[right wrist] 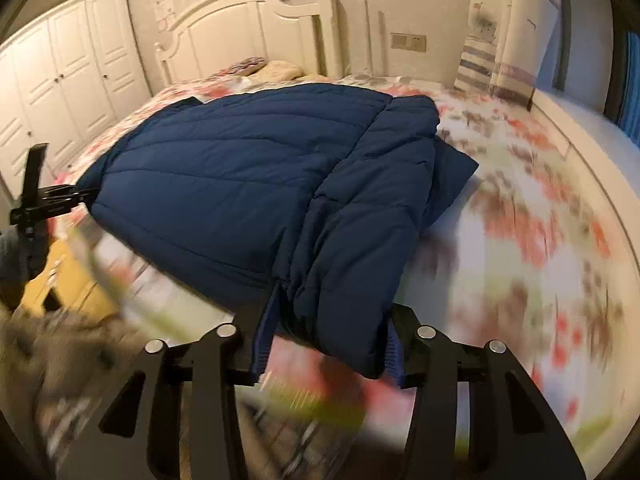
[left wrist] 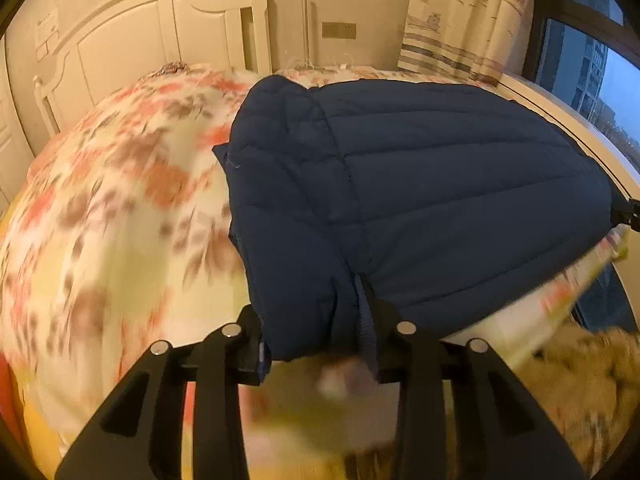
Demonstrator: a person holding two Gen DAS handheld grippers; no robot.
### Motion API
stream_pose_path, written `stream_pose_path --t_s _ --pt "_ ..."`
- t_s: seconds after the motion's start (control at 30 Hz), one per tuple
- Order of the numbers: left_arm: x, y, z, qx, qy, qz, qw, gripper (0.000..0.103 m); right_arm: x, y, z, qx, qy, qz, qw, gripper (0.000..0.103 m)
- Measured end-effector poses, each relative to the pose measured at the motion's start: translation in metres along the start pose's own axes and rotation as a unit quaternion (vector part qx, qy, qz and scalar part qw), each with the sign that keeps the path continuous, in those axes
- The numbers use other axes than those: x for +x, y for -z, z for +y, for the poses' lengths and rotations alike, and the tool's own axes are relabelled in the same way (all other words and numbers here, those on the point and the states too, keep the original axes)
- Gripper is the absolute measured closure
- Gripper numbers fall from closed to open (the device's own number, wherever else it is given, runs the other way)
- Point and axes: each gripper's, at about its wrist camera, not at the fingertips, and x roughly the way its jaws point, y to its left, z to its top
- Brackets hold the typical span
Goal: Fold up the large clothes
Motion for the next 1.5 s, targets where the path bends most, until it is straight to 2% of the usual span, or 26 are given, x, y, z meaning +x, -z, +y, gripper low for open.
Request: stream_pose_path --t_s 0.03,0.07,0.13,0.17,0.2,0.27,0.3,0.33,0.4,0.47,0.53,0.57,0.63,0.73,0.8,0.83,0.9,0.97,1.03,1.17,1.27,1.3,1.33,1.4,1.47,1.5 --pt "-0.006 0.007 0.000 0.001 -0.001 0.005 1.0000 0.060 -0.007 0.010 0.003 0.005 0.002 0.002 1.000 0.050" --pt "-0.014 0.014 0.000 0.005 -0.006 0.010 0.9999 0.055 -0.017 0.020 0.004 0.012 0.006 0.008 1.000 0.044" --pt "-0.027 0.019 0.001 0.024 -0.033 0.010 0.9991 0.038 -0.031 0.028 0.006 0.017 0.026 0.009 0.999 0.035" --pt "-0.039 0.016 0.003 0.032 -0.065 -0.003 0.9974 0.036 -0.041 0.027 0.007 0.018 0.035 -0.001 0.999 0.024" --pt "-0.050 0.010 0.007 0.029 -0.087 -0.021 0.9955 0.032 -0.057 0.020 0.008 0.020 0.051 -0.030 0.998 0.014" --pt "-0.078 -0.013 0.013 -0.002 -0.107 -0.083 0.9908 0.018 -0.074 0.003 0.011 0.017 0.073 -0.075 0.994 0.012" --pt "-0.090 -0.027 0.014 -0.021 -0.103 -0.115 0.9878 0.011 -0.081 -0.015 0.017 0.012 0.075 -0.102 0.992 0.012" --pt "-0.098 -0.045 0.011 -0.040 -0.095 -0.146 0.9840 0.008 -0.081 -0.029 0.022 0.007 0.075 -0.116 0.990 0.012" --pt "-0.093 -0.072 0.000 -0.062 -0.112 -0.165 0.9780 0.005 -0.067 -0.064 0.039 0.000 0.081 -0.133 0.988 0.012" --pt "-0.072 -0.099 -0.025 -0.066 -0.143 -0.171 0.9726 0.004 -0.038 -0.097 0.065 -0.015 0.083 -0.133 0.988 0.012" --pt "-0.043 -0.123 -0.053 -0.033 -0.167 -0.165 0.9715 0.003 -0.012 -0.123 0.089 -0.039 0.103 -0.138 0.984 0.012" --pt "-0.024 -0.134 -0.069 -0.012 -0.191 -0.156 0.9690 0.003 0.008 -0.139 0.108 -0.056 0.116 -0.135 0.982 0.012" --pt "-0.002 -0.144 -0.084 0.003 -0.214 -0.145 0.9660 0.003 0.030 -0.154 0.128 -0.073 0.125 -0.125 0.982 0.012" --pt "0.038 -0.147 -0.090 -0.003 -0.210 -0.110 0.9715 0.003 0.078 -0.158 0.147 -0.104 0.158 -0.084 0.978 0.010" --pt "0.072 -0.138 -0.084 -0.003 -0.207 -0.074 0.9755 0.002 0.125 -0.144 0.142 -0.116 0.178 -0.017 0.977 0.009" --pt "0.089 -0.130 -0.083 0.002 -0.209 -0.054 0.9764 0.002 0.142 -0.138 0.135 -0.104 0.163 0.004 0.981 0.009" --pt "0.102 -0.121 -0.084 0.003 -0.221 -0.051 0.9739 0.002 0.143 -0.139 0.124 -0.075 0.142 0.003 0.987 0.009" --pt "0.106 -0.122 -0.091 0.022 -0.246 -0.055 0.9674 0.002 0.147 -0.138 0.124 -0.079 0.145 0.011 0.986 0.008" --pt "0.111 -0.122 -0.093 0.030 -0.256 -0.049 0.9650 0.002 0.149 -0.136 0.126 -0.084 0.155 0.010 0.984 0.008" --pt "0.111 -0.122 -0.090 0.026 -0.249 -0.043 0.9673 0.002 0.151 -0.136 0.130 -0.090 0.171 0.011 0.981 0.004" --pt "0.107 -0.123 -0.088 0.028 -0.236 -0.035 0.9707 0.002 0.149 -0.141 0.126 -0.084 0.158 0.033 0.983 0.004" --pt "0.101 -0.121 -0.085 0.024 -0.224 -0.037 0.9736 0.002 0.139 -0.143 0.123 -0.075 0.162 0.024 0.984 0.005" --pt "0.091 -0.118 -0.080 0.011 -0.214 -0.043 0.9758 0.002 0.119 -0.144 0.119 -0.061 0.176 -0.007 0.982 0.004" --pt "0.071 -0.107 -0.070 -0.008 -0.216 -0.058 0.9746 0.002 0.082 -0.144 0.107 -0.051 0.196 -0.051 0.978 0.004" --pt "0.070 -0.095 -0.063 -0.003 -0.227 -0.047 0.9727 0.002 0.067 -0.143 0.085 -0.038 0.211 -0.044 0.976 0.004" --pt "0.073 -0.090 -0.059 -0.005 -0.221 -0.042 0.9745 0.002 0.070 -0.140 0.074 -0.031 0.214 -0.031 0.976 0.004"
